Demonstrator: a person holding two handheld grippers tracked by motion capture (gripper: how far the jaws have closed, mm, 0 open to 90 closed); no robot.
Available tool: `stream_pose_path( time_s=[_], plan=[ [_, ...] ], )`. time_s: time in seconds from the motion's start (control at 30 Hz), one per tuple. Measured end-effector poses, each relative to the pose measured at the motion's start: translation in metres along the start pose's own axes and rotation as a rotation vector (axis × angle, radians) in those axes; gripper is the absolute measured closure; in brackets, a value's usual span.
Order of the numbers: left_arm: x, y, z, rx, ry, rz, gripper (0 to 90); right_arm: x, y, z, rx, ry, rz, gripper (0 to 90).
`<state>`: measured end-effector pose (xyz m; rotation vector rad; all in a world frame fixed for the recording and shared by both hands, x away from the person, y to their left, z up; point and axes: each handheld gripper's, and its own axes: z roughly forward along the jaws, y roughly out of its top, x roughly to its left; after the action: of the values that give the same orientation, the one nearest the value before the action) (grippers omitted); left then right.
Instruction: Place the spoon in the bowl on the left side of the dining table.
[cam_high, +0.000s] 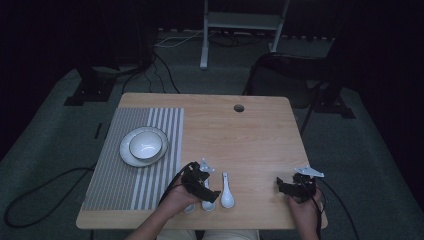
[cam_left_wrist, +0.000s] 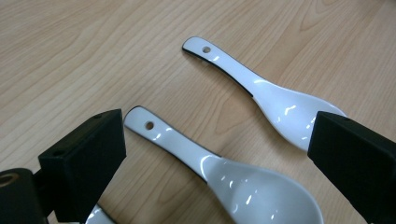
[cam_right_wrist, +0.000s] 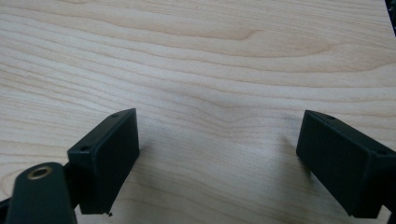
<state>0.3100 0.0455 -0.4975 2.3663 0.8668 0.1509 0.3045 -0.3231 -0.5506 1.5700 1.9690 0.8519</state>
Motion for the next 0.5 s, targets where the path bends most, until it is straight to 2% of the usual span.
stream_pose_path(
  time_s=[0.17, 0.43, 0.5],
  plan=[
    [-0.005, 0.007, 0.01, 0.003, -0.021, -0.003, 4.2, 0.0, 0.0, 0.0, -0.001, 0.0, 0.0, 12.4],
    [-0.017, 0.022, 0.026, 0.027, -0.028, 0.009, 4.2, 0.0, 0.0, 0.0, 0.0, 0.001, 0.0, 12.5],
    [-0.02, 0.029, 0.036, 0.04, -0.04, 0.0, 4.2, 0.0, 0.0, 0.0, 0.0, 0.001, 0.0, 12.5]
  ],
)
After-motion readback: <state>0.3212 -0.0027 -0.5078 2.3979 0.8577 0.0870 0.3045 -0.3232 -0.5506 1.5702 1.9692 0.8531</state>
